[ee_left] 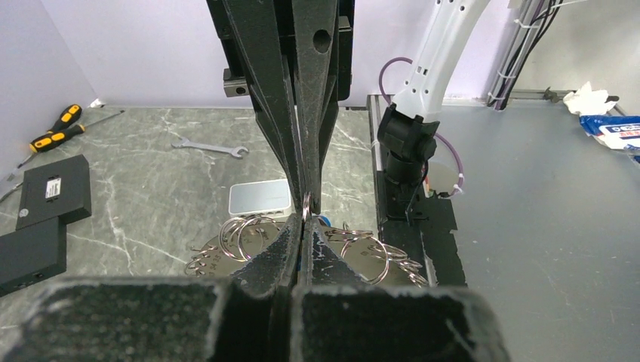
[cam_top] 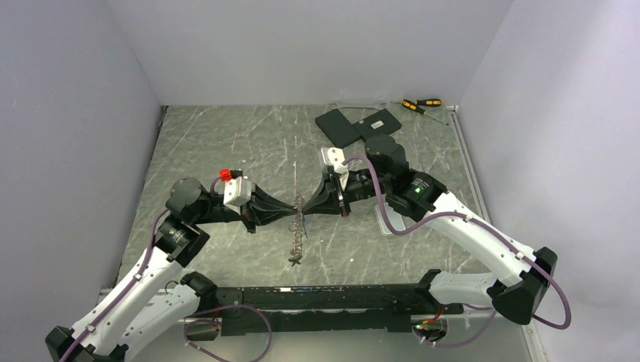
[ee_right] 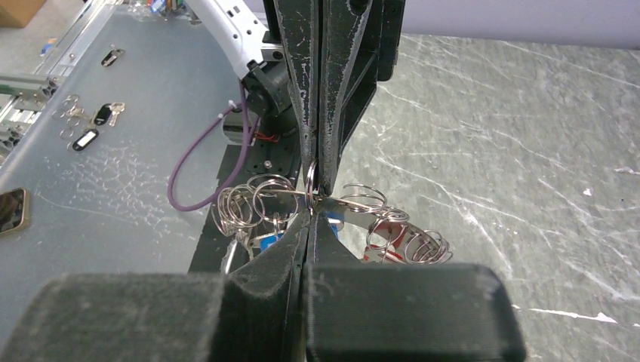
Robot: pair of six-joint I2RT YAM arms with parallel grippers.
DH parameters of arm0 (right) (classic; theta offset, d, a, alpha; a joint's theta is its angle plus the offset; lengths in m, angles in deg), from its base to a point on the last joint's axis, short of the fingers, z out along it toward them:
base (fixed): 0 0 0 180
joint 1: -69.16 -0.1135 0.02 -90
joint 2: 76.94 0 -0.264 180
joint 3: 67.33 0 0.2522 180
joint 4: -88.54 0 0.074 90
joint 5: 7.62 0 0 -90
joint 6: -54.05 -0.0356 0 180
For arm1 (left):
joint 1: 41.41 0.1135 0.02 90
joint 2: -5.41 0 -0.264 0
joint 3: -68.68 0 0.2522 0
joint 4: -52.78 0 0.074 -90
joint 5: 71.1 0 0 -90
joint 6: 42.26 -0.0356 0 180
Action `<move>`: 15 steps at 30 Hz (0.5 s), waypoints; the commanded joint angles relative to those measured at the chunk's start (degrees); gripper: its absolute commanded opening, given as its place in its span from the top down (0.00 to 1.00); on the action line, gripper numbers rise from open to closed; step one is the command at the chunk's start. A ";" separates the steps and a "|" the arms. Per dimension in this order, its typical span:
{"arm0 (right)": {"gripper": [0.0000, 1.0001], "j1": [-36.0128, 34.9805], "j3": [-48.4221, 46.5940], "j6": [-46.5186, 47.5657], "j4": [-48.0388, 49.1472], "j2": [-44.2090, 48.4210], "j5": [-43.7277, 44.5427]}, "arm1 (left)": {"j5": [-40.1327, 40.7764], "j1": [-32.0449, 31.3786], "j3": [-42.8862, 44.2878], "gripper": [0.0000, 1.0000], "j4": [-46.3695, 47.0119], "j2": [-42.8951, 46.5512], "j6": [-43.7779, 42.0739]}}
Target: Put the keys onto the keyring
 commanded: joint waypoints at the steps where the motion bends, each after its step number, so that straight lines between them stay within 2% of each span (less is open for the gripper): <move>1: 1.00 -0.19 -2.31 1.00 -0.48 0.45 -0.36 | -0.58 0.40 0.45 1.00 6.33 1.06 2.25; 15: 1.00 -0.19 -4.75 1.16 -1.55 -3.16 -3.86 | -3.33 0.42 0.66 1.00 9.72 -0.41 3.99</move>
